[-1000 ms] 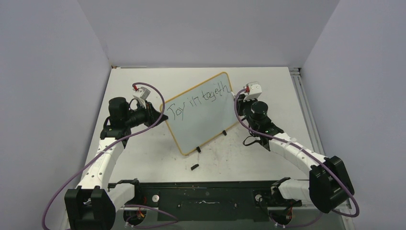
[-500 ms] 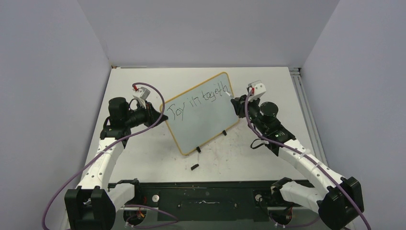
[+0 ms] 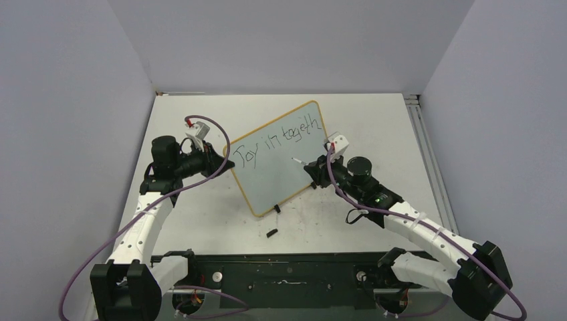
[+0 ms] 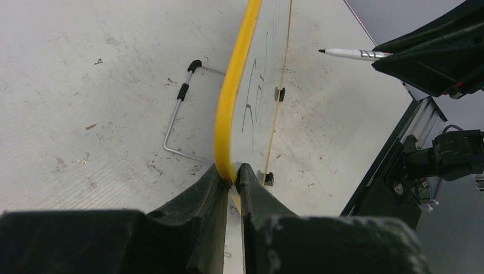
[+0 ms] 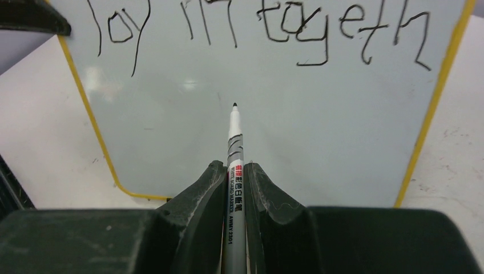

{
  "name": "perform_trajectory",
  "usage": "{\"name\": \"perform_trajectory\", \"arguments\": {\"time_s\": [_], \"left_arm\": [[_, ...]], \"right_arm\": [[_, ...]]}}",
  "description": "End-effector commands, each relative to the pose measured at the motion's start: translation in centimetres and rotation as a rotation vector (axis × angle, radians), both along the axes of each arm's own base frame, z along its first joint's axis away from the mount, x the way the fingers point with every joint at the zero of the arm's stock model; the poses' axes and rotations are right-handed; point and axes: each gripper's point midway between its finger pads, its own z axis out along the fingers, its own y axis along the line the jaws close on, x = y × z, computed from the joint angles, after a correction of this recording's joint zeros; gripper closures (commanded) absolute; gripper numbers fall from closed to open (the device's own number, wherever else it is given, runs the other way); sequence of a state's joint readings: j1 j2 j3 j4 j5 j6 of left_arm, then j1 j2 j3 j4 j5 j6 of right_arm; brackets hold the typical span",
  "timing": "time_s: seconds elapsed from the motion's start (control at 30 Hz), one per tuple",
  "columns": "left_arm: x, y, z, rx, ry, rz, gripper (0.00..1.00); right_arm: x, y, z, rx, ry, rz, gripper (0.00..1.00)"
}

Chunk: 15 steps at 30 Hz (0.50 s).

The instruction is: Write a sentence on the whiteboard

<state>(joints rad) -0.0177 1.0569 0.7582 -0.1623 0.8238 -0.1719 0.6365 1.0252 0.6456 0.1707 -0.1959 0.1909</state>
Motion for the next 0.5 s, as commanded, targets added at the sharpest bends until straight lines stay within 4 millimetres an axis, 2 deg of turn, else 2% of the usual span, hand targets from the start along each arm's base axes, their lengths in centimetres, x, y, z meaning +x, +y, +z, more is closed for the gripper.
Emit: {"name": "perform_trajectory", "arguments": {"time_s": [0.0,0.3,0.47], "left_arm": [[0.1,0.4,-0.2,0.024,0.007,0.012,1.0],[0.1,0.4,-0.2,0.02,0.007,0.007,1.0],[0.1,0.4,-0.2,0.021,0.006,0.007,1.0]], "right_arm": [[-0.2,1.5,0.8,0.033,-0.047,0.042,0.95],[2.0,2.0,1.9,0.058,-0.102,-0.027,0.95],[2.8,1.9,1.6,0.033,-0.103,-0.054,0.95]]}}
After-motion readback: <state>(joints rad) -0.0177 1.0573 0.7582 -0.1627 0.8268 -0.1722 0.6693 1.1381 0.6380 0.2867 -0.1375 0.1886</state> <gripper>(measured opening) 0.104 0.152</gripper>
